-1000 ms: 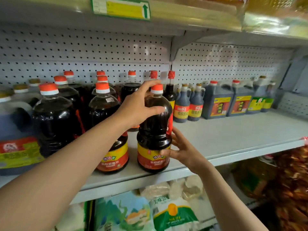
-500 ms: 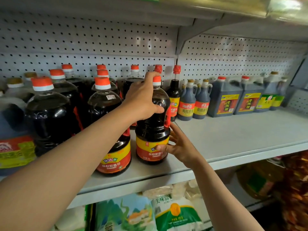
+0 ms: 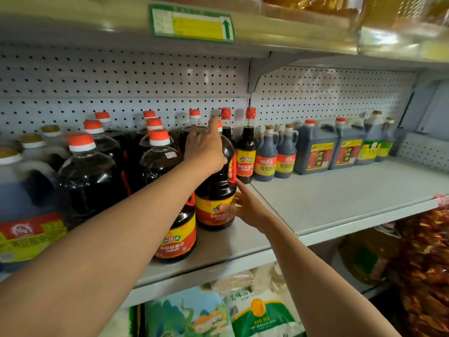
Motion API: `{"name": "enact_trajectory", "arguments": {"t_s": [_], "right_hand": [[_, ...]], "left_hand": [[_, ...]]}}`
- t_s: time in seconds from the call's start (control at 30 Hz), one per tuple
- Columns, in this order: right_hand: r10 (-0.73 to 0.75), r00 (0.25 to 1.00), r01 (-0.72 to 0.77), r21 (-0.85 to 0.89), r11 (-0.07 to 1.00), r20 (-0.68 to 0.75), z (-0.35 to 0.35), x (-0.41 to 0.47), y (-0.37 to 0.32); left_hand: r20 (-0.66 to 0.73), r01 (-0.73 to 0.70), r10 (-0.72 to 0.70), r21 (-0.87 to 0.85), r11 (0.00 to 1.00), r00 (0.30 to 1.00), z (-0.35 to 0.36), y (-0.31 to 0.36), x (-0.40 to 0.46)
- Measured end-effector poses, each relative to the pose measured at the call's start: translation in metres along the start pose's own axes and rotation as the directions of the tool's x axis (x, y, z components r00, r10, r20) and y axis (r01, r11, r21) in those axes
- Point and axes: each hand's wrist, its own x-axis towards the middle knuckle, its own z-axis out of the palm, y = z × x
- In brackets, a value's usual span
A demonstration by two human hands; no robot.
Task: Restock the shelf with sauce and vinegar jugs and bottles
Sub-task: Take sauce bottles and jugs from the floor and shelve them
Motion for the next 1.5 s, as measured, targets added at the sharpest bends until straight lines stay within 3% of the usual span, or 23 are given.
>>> {"name": "enact_trajectory", "arguments": {"t_s": [0.1,0.17,0.27,0.4,0.63,0.87,1.13,1.33,1.5], "right_hand": [[0.054,0.992,-0.072,-0.152,0.986,-0.118,0.0,-0.017,-0.009],[0.079,0.976,-0.119,-0.196,0.973,-0.204,-0.003,-0.037,-0.014],[0.078,0.953,-0.154,-0.247,0.957,-0.293,-0.007,-0.075,-0.022],[0.095,0.932,-0.217,-0.327,0.92,-0.35,0.001,-0.13,-0.033],[0.122,0.919,-0.33,-0.565,0.757,-0.374,0.046,-0.229,-0.014],[0.336,0.893,-0.449,-0.646,0.617,-0.299,0.107,-0.316,0.056],[0.512,0.828,-0.541,-0.566,0.622,-0.229,0.154,-0.378,0.148],[0.649,0.746,-0.623,-0.499,0.603,-0.147,0.186,-0.424,0.268],[0.745,0.643,-0.744,-0.378,0.552,-0.177,0.226,-0.459,0.379]], "left_hand": [[-0.113,-0.104,0.106,0.018,0.994,0.988,0.004,0.005,-0.022],[-0.159,-0.169,0.158,-0.06,0.984,0.975,0.006,0.006,-0.046],[-0.168,-0.183,0.145,-0.239,0.954,0.975,0.005,-0.002,-0.09],[-0.198,-0.229,0.167,-0.353,0.907,0.966,0.007,-0.026,-0.159],[0.139,-0.065,0.128,-0.389,0.919,0.982,0.049,-0.1,-0.274],[0.448,0.072,0.031,-0.211,0.975,0.894,0.094,-0.158,-0.383],[0.618,0.125,-0.068,-0.05,0.991,0.783,0.156,-0.195,-0.453],[0.742,0.233,-0.123,-0.046,0.971,0.66,0.257,-0.214,-0.524],[0.786,0.315,-0.164,-0.04,0.948,0.596,0.351,-0.242,-0.585]]}}
